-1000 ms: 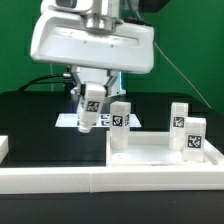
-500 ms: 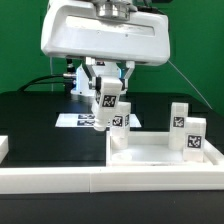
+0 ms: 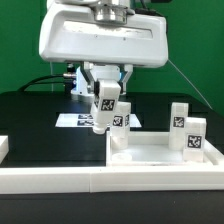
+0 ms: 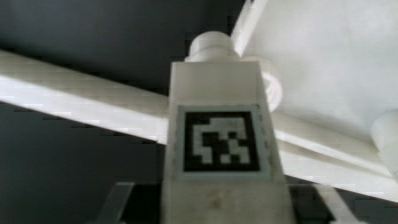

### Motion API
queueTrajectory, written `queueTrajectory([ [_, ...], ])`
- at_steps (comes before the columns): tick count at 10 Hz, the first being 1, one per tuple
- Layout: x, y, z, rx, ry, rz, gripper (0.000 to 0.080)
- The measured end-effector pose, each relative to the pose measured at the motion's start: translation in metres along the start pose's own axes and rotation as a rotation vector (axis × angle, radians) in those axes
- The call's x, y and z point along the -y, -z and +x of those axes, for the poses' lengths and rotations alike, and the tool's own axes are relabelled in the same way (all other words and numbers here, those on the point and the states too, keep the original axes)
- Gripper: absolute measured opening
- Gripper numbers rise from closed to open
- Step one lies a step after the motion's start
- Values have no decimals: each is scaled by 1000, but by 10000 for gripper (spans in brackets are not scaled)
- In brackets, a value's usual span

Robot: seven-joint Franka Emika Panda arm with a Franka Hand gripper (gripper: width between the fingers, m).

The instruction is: Assemble square table

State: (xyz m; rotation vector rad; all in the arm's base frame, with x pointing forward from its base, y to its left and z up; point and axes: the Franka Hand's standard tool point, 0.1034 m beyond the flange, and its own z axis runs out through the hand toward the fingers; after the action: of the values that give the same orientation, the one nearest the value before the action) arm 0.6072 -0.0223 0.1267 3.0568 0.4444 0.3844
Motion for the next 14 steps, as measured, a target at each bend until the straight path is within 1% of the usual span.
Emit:
queueTrajectory([
  [1,2,-2,16,0,7,14,290],
  [2,2,-3,27,2,8,27,290],
  [3,0,-3,37,-7,5,34,290],
  [4,-3,-3,39,-14,-4,35,290],
  [8,-3,-4,37,-11,-4,35,290],
  [9,-3,-5,36,-7,-8,39,290],
  [10,-2,-10,31,13,-31,60,290],
  [12,9,-17,32,18,-37,70,290],
  [13,10,-17,32,14,-35,70,290],
  [14,4,-17,33,-13,-35,50,290],
])
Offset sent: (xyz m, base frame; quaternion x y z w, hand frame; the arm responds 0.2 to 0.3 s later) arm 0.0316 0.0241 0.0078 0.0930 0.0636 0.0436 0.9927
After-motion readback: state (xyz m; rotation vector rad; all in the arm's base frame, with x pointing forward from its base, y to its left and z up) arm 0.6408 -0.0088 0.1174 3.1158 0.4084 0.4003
